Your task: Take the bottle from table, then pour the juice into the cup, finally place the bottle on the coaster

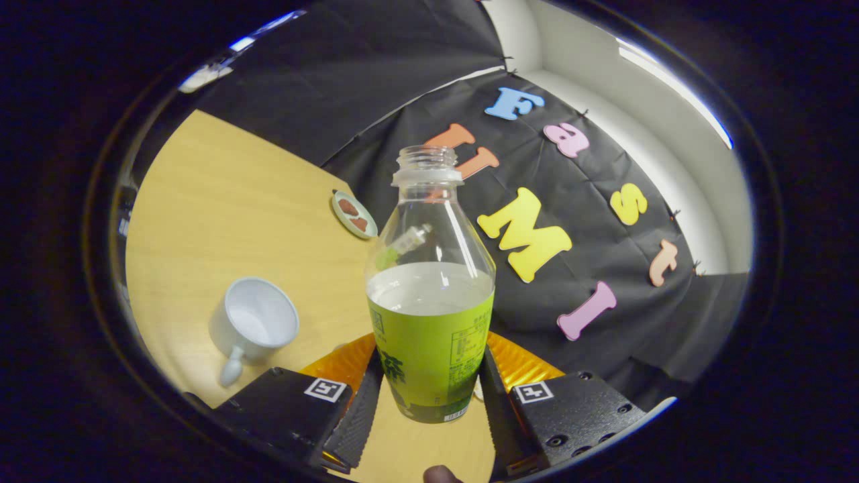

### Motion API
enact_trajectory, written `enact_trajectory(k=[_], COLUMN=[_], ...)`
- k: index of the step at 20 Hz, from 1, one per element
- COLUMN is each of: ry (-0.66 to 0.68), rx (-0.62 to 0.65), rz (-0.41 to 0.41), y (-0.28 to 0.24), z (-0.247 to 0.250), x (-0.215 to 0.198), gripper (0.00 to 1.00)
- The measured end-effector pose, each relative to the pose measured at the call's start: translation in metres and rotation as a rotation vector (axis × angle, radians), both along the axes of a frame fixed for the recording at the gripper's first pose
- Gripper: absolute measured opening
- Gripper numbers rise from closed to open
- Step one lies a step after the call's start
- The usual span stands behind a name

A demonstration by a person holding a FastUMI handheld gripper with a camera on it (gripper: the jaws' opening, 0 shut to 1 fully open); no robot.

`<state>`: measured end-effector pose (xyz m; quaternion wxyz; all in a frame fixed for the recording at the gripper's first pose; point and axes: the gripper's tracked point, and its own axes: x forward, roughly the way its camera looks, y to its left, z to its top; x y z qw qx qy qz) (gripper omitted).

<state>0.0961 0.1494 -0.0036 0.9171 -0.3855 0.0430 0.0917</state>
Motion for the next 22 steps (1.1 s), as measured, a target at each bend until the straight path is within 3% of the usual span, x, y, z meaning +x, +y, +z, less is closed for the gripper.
enact_trajectory(k=[11,19,22], ry=[-0.004,0.060,0.075], rx=[0.613,0.702,0.666], rz=[0.068,0.049,0.029], y=[0.002,-0.004,-0.002], z=[0.065,0.043,0.022], x=[0.025,0.058,0.072], gripper=[0.76,0.76,0.77])
